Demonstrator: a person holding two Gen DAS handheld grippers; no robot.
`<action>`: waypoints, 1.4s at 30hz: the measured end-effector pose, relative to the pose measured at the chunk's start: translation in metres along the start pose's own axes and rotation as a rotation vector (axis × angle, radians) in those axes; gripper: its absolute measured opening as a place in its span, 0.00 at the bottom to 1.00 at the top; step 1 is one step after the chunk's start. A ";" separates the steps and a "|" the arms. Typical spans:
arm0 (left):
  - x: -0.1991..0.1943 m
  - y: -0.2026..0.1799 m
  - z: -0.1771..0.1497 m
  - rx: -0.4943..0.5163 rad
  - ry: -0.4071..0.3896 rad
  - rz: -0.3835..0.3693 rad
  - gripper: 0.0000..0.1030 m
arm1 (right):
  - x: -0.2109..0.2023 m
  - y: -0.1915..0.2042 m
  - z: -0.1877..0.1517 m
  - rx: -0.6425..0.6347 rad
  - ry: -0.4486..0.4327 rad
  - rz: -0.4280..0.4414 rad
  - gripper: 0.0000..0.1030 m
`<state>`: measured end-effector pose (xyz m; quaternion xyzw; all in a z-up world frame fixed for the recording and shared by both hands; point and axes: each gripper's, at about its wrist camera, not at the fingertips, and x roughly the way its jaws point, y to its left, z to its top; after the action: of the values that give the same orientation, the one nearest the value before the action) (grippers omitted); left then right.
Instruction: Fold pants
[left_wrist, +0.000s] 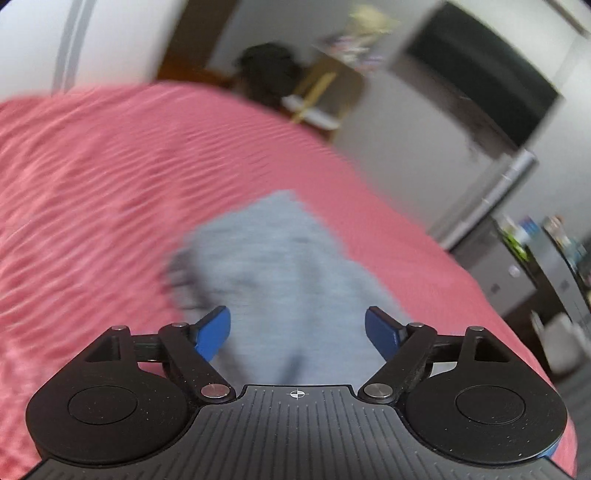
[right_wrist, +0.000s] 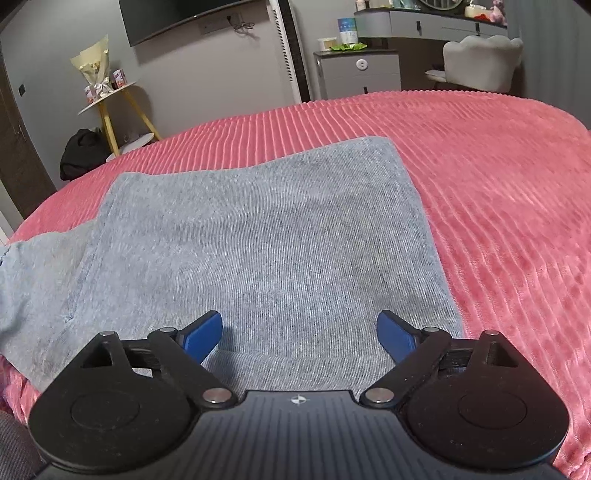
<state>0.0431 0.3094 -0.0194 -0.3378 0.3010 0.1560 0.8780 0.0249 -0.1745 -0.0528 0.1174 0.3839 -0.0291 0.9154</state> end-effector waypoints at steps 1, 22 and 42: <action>0.004 0.019 0.003 -0.068 0.030 -0.017 0.82 | 0.000 0.000 0.000 -0.002 0.001 -0.001 0.89; 0.054 0.071 0.016 -0.192 0.020 -0.199 0.42 | 0.005 0.006 -0.001 -0.033 0.012 -0.021 0.94; 0.029 0.010 0.026 0.022 -0.029 -0.100 0.31 | 0.000 -0.001 0.001 0.008 -0.003 0.008 0.94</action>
<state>0.0717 0.3362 -0.0279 -0.3405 0.2727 0.1133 0.8927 0.0252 -0.1755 -0.0520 0.1225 0.3821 -0.0270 0.9156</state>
